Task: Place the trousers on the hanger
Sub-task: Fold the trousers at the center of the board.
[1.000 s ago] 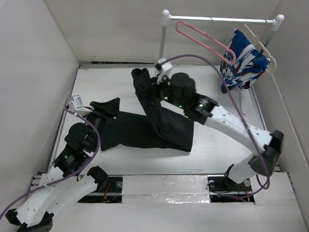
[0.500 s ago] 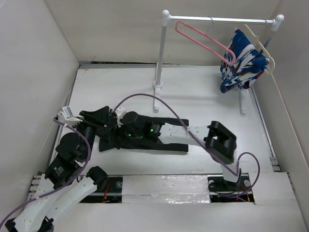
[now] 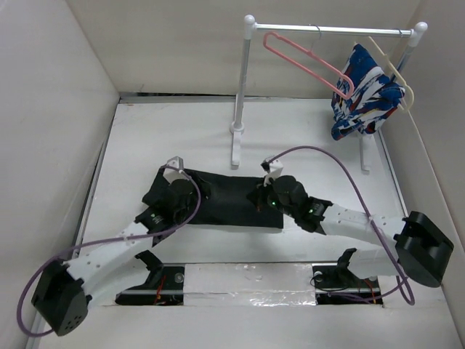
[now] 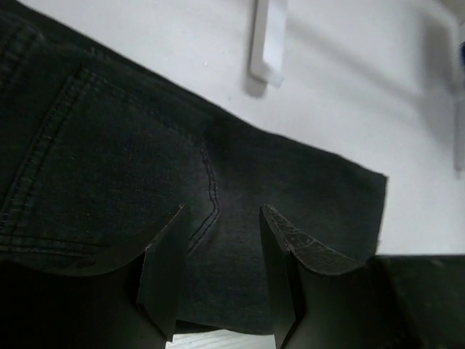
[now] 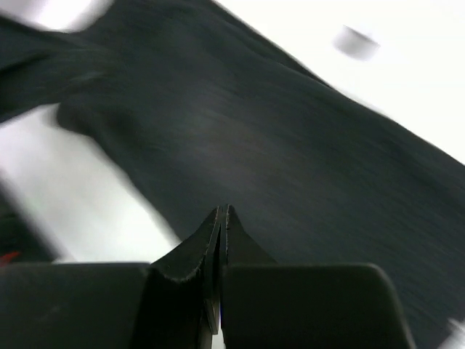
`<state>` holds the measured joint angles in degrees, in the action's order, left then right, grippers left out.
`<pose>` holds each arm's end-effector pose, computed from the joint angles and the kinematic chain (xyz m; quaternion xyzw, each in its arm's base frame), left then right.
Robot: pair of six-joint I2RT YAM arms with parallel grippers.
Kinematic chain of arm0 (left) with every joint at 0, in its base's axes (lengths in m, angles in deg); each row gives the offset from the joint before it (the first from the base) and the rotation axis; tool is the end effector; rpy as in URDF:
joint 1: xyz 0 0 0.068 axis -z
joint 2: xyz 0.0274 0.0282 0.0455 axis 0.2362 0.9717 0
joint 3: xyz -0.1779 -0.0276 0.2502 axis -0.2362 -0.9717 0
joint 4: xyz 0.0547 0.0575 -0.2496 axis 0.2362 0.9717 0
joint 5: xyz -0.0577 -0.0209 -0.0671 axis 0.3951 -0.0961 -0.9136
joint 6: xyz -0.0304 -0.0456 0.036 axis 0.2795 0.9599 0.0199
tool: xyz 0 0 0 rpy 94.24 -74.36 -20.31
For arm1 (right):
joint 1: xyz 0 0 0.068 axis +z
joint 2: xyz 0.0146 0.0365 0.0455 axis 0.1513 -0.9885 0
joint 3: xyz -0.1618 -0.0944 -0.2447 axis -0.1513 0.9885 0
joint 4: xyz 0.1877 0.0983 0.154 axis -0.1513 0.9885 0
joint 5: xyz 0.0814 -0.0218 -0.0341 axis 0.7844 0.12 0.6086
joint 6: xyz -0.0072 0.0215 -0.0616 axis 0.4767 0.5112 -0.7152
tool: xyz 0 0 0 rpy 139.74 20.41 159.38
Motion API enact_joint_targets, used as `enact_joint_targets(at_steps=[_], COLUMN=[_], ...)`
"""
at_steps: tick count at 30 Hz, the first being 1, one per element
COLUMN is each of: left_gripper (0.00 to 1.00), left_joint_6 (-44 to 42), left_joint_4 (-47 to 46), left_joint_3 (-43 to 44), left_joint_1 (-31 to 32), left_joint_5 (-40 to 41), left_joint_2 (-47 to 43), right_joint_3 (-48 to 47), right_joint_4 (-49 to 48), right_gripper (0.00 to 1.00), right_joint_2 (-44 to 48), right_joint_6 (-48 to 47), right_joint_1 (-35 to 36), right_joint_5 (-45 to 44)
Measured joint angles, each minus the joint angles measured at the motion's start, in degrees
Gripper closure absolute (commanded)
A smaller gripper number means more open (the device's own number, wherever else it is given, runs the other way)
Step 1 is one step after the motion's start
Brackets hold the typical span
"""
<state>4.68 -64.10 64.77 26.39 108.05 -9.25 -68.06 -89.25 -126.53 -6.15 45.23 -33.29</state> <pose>0.1516 -0.1036 0.2655 -0.1355 0.7906 -0.2800 0.5274 0.1701 0.2217 0.2624 -0.1740 0.8082 0.3112 0.4687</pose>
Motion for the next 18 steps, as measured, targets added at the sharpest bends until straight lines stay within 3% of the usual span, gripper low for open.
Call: enact_joint_targets(at_steps=[7, 14, 18], left_gripper=[0.59, 0.58, 0.58], left_joint_6=[3.6, 8.8, 10.1], left_joint_4=[-8.2, -14.2, -14.1], left_joint_3=[-1.9, -13.8, -16.3], left_joint_1=[-2.7, -17.0, -20.7], left_joint_5=[-1.0, -6.2, -8.5], left_joint_2=[12.1, 9.1, 2.9], right_joint_3=[7.1, 7.6, 4.2], right_joint_4=[-4.5, -10.5, -11.1], right_gripper=[1.00, 1.00, 1.00], right_joint_2=[-3.3, -12.9, -17.4], right_joint_6=[3.5, 7.2, 8.0], right_joint_1=[-12.9, -21.7, -23.4], right_joint_5=[0.7, 3.0, 4.5])
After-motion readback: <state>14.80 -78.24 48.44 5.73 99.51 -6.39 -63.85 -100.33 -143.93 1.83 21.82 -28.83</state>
